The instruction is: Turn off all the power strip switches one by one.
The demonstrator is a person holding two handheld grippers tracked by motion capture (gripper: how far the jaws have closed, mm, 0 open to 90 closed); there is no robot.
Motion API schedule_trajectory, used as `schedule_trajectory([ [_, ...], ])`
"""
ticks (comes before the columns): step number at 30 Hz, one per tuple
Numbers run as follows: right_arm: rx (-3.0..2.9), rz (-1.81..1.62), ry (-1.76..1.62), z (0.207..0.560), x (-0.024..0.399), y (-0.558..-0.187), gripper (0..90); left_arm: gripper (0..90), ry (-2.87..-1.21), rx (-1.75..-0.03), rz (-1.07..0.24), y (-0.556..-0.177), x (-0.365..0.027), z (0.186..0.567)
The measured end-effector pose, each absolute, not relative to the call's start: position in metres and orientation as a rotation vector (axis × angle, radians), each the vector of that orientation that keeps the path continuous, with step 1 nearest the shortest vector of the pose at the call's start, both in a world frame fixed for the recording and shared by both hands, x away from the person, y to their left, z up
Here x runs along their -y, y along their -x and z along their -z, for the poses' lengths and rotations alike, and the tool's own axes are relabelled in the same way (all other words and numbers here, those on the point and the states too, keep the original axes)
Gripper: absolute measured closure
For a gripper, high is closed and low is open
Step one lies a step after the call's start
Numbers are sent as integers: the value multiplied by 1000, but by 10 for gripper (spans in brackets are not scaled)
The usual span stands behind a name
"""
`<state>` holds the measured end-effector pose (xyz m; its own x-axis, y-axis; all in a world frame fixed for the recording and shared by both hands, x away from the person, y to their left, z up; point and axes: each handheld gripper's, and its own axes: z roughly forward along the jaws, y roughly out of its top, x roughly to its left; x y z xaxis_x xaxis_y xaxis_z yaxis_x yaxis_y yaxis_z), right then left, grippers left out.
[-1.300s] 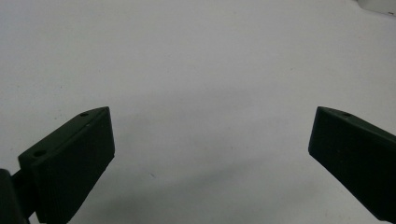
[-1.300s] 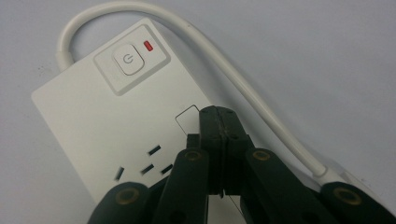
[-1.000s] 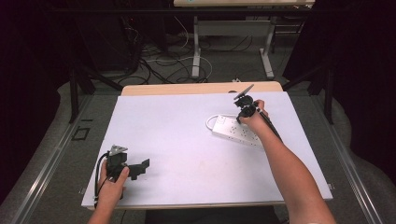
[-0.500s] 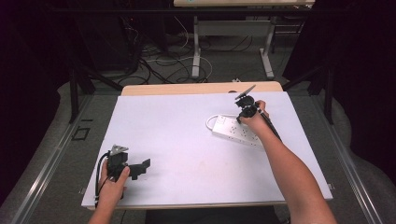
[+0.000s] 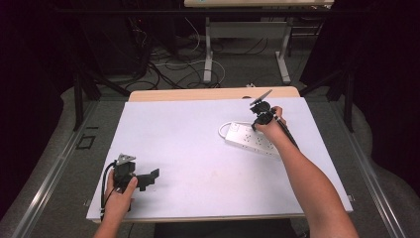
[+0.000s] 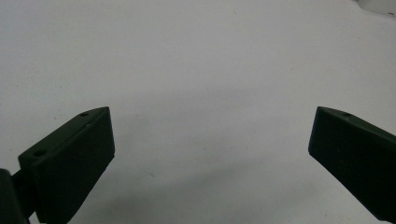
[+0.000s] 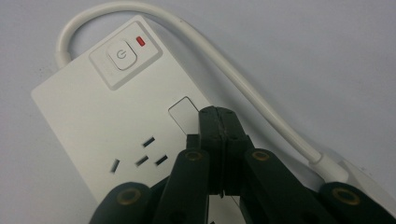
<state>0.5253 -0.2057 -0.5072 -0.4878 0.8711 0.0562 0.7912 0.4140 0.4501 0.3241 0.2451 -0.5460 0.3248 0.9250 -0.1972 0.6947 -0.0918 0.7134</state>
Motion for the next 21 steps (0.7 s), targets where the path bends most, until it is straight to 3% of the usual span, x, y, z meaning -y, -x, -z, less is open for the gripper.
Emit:
schedule_trajectory([
  [21, -2489, -561, -1464, 499, 221, -519, 900, 5, -1853, -1435, -385, -324, -245, 546],
])
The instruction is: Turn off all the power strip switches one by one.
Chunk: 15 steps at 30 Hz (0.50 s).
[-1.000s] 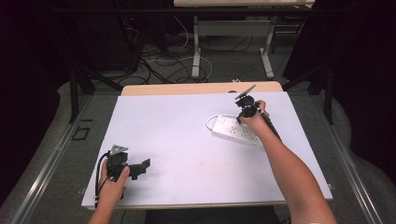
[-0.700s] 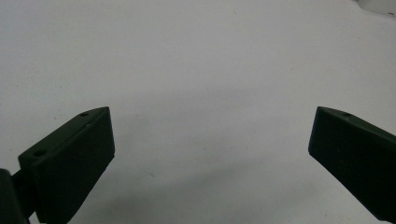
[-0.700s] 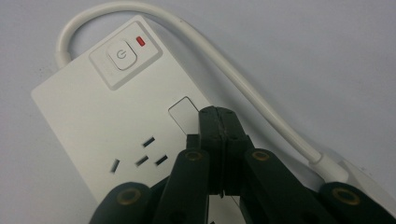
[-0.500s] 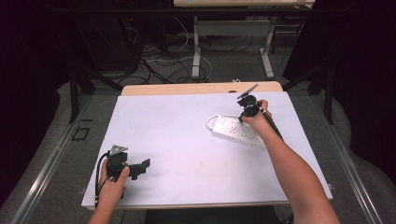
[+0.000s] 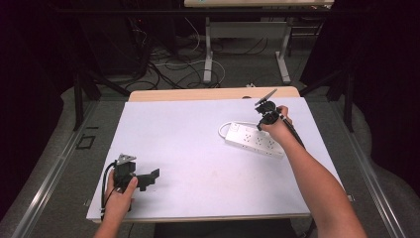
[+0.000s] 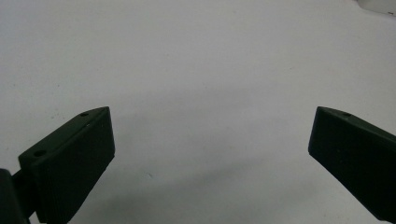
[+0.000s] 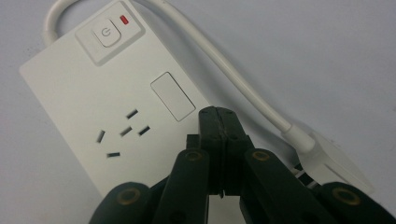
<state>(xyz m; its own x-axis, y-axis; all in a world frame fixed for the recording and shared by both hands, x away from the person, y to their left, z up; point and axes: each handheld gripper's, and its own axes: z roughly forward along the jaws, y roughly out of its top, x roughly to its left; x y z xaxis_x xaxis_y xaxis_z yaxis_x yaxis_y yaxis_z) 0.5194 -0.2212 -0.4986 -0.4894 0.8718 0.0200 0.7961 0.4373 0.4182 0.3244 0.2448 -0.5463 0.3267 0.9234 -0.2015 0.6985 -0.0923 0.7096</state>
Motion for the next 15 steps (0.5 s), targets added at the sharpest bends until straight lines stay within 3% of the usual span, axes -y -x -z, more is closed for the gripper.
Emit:
schedule_trajectory([
  [15, -2482, -507, -1515, 500, 233, -515, 900, 5, -1852, -1437, -388, -325, -244, 546],
])
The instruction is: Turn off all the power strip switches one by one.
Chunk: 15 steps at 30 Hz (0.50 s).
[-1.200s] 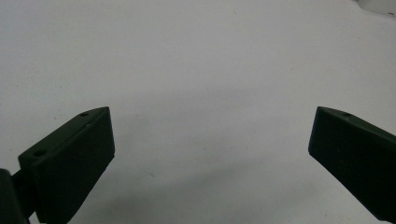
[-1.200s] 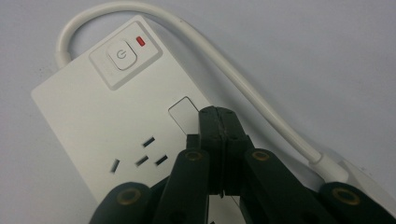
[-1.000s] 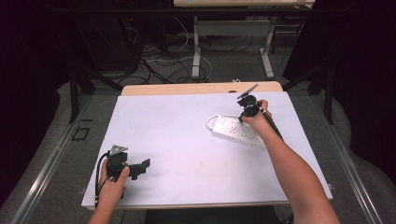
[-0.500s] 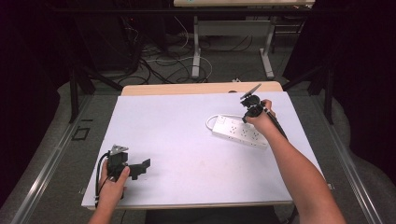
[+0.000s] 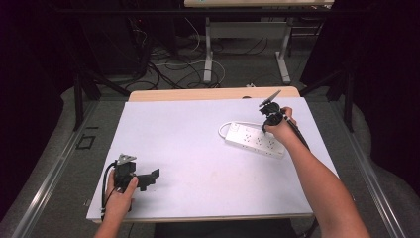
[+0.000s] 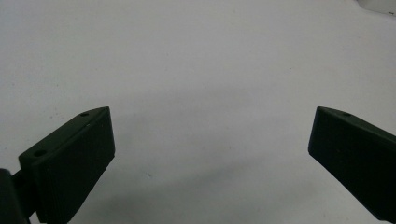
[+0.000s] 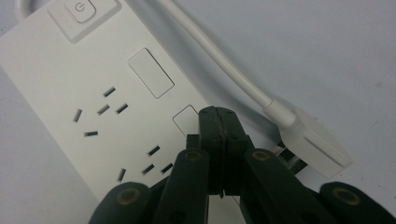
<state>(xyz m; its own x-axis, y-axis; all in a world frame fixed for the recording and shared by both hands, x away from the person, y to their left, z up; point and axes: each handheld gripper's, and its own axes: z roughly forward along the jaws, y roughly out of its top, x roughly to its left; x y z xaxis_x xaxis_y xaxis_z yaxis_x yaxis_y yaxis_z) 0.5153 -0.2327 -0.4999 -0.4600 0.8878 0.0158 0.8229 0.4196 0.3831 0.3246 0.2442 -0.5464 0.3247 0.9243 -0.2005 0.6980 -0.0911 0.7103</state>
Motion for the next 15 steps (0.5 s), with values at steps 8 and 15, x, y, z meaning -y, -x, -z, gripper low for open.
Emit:
schedule_trajectory([
  [8, -2508, -507, -1497, 502, 232, -516, 900, 5, -1846, -1439, -391, -324, -244, 547],
  [15, -2498, -498, -1500, 503, 231, -517, 900, 5, -1851, -1439, -388, -324, -245, 546],
])
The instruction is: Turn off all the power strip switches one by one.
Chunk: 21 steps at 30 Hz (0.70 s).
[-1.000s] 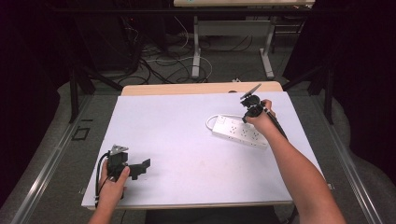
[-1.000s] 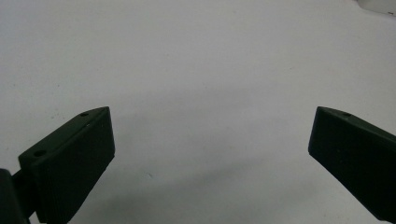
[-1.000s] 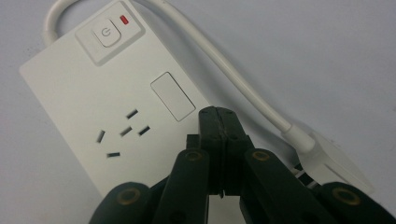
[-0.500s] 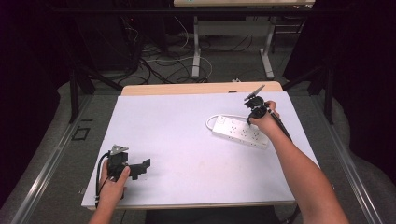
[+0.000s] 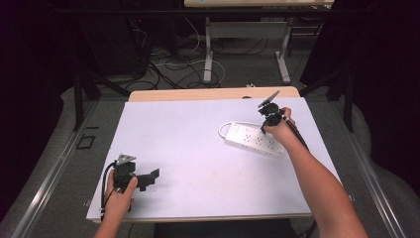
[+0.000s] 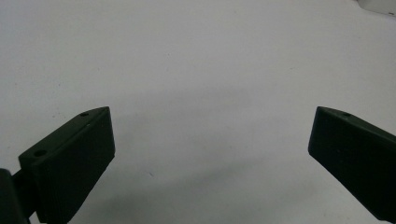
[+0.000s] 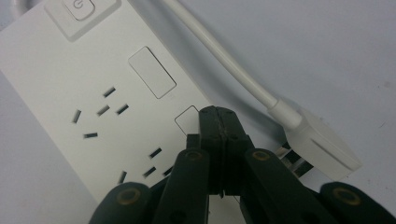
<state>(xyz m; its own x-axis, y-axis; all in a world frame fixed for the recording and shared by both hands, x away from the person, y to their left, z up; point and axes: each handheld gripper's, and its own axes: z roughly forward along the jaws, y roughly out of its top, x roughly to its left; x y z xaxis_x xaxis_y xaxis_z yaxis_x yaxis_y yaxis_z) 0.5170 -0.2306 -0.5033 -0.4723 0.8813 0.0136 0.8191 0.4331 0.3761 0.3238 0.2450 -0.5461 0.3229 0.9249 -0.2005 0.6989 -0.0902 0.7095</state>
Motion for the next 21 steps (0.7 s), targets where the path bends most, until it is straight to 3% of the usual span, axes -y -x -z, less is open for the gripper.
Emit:
schedule_trajectory([
  [21, -2472, -527, -1524, 507, 240, -514, 900, 5, -1846, -1435, -393, -324, -243, 546],
])
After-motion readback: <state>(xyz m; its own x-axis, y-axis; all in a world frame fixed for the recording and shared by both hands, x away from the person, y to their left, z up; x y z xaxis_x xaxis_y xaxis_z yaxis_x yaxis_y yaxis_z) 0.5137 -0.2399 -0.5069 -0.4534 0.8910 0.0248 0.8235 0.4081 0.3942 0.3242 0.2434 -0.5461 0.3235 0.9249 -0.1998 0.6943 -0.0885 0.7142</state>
